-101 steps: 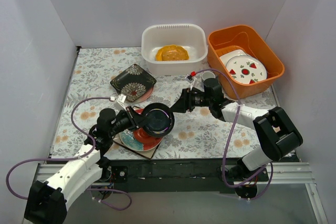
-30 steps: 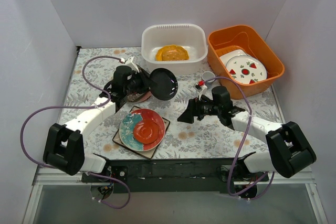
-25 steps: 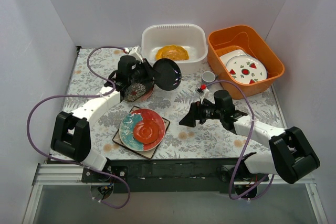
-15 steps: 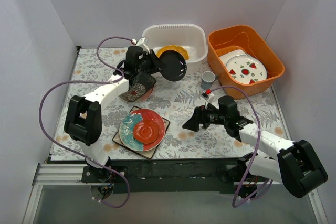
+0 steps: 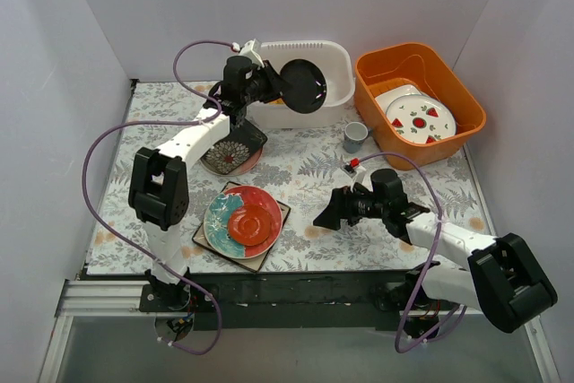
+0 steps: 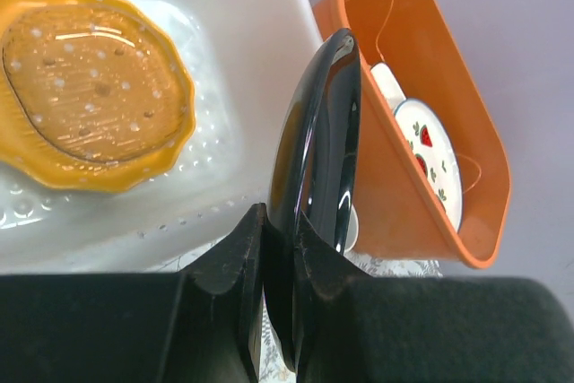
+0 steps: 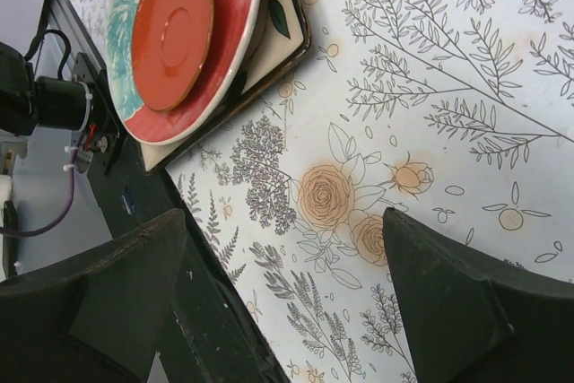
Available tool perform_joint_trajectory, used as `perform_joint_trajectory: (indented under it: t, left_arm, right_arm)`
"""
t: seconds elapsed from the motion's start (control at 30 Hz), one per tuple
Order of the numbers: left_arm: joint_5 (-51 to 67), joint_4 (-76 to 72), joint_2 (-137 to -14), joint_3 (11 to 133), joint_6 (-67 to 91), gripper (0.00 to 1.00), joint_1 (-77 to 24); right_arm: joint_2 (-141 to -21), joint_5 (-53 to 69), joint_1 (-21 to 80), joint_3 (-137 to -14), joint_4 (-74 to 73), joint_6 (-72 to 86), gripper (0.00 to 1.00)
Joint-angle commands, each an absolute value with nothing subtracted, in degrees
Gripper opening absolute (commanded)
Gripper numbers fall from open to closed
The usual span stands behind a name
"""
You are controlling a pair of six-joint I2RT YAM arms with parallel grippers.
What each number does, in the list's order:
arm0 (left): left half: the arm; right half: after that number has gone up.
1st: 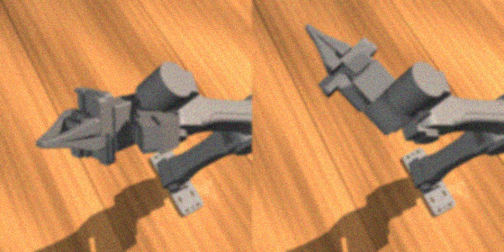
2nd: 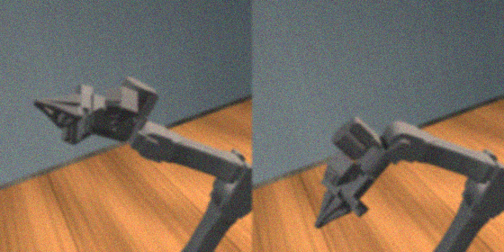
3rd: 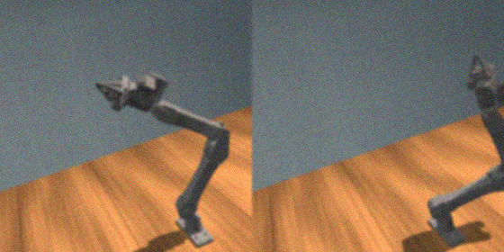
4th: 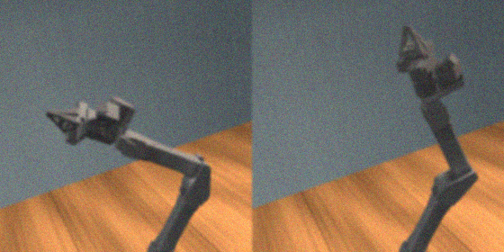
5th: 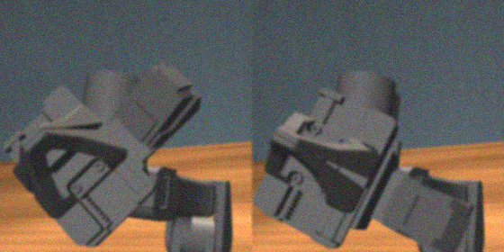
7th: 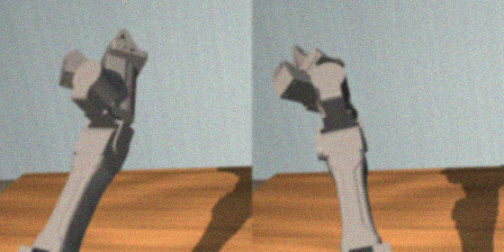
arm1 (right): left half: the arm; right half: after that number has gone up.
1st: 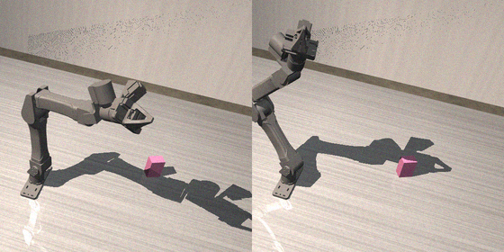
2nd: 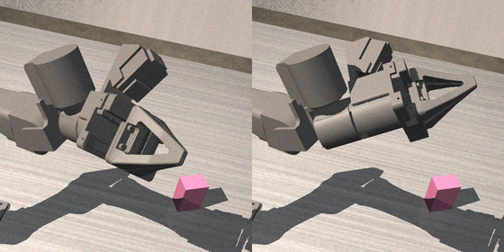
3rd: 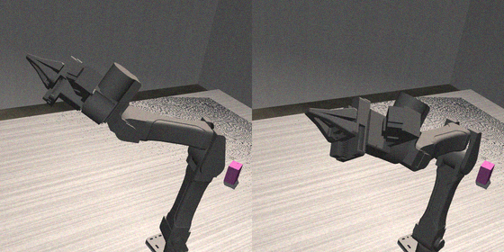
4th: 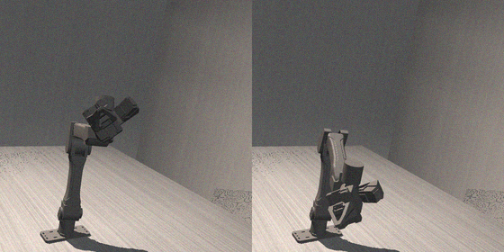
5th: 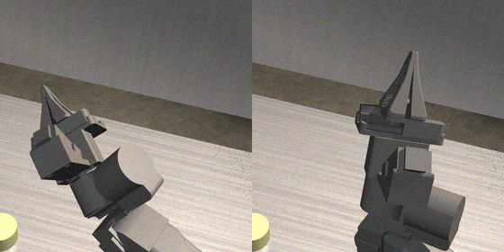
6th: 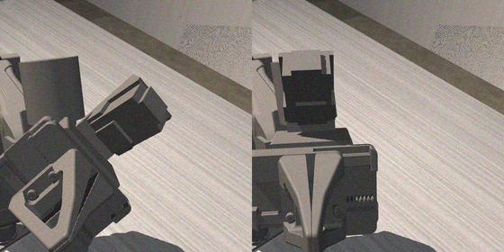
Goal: Place the plates into the plastic bin on the countertop
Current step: Place the plate in the plastic bin.
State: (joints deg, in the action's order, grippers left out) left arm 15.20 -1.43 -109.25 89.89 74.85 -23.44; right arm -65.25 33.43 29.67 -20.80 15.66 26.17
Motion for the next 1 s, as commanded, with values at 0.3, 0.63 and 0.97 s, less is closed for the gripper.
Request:
perform_joint_trajectory:
  t: [0.3, 0.63, 0.97]
  left_arm:
    - [12.92, -0.44, -117.32, 104.06, 74.97, 0.00, -21.27]
    - [9.94, 4.04, -126.37, 116.80, 74.53, 0.00, -21.01]
    - [9.05, 1.32, -132.44, 121.28, 74.62, 0.00, -20.92]
  right_arm:
    - [-74.09, 39.81, 29.62, -25.66, 21.09, 24.52, 0.96]
    - [-76.20, 42.10, 29.53, -25.75, 22.76, 24.35, 0.97]
    - [-73.57, 40.96, 29.53, -24.17, 21.62, 24.17, 0.97]
